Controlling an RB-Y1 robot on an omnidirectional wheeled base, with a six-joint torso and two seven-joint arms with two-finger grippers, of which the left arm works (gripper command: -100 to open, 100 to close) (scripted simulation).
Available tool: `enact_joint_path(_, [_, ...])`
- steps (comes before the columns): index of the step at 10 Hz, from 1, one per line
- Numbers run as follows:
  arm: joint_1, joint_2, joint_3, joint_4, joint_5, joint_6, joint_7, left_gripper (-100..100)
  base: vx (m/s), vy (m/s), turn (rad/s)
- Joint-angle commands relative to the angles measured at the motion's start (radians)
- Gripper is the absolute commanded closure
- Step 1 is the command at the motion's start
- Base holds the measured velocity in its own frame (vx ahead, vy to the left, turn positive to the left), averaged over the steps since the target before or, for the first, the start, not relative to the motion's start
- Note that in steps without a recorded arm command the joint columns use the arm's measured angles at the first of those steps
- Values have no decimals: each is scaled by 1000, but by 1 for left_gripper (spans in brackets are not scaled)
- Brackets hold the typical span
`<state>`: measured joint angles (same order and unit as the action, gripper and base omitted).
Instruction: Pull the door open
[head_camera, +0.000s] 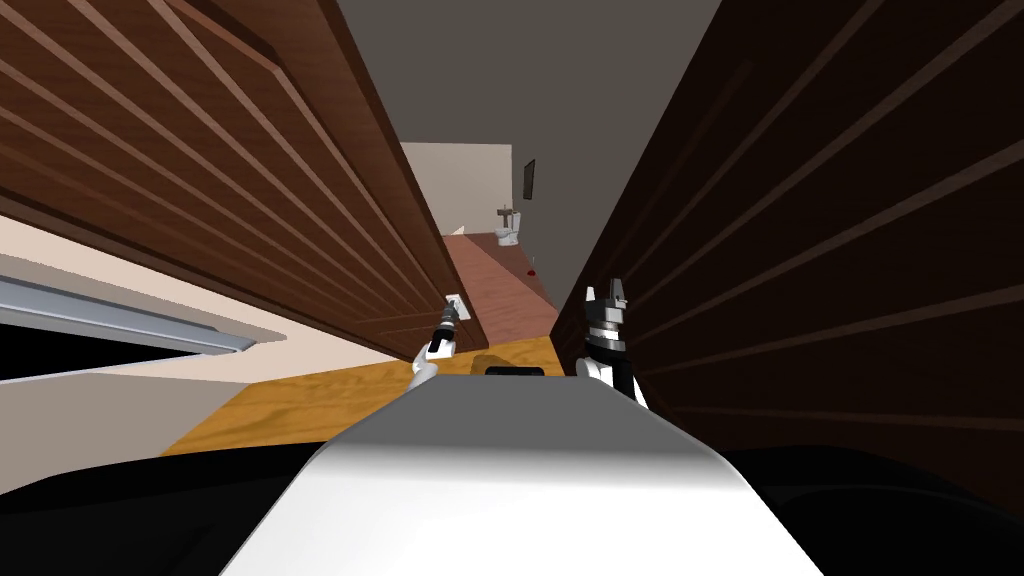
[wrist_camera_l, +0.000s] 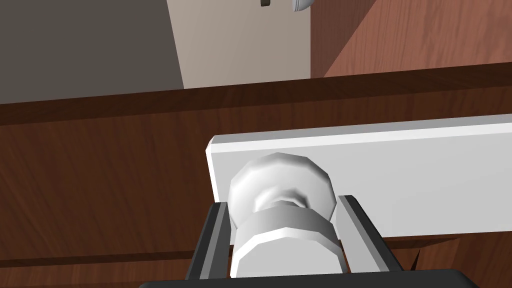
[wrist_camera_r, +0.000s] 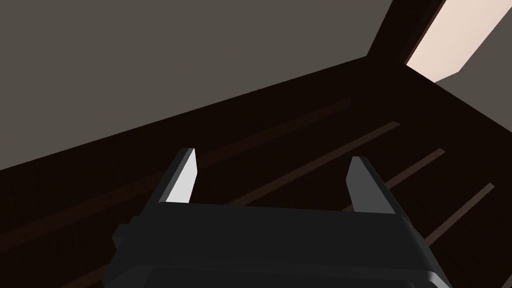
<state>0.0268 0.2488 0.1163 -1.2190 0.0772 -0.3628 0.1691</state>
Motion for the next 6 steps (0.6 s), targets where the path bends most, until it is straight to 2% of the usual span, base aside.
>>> enact_joint_path(1, [1,0,0,0,0,-1,0,100,-17,0,-1])
enact_joint_path(3, [1,0,0,0,0,-1,0,100,-5,-1,2])
enact_joint_path(4, [8,13,-14,-2,1,0,14,100,-106,53,-111])
enact_joint_path(6, [12,26,-25,-6,3,-1,26,100,-152,70,-118])
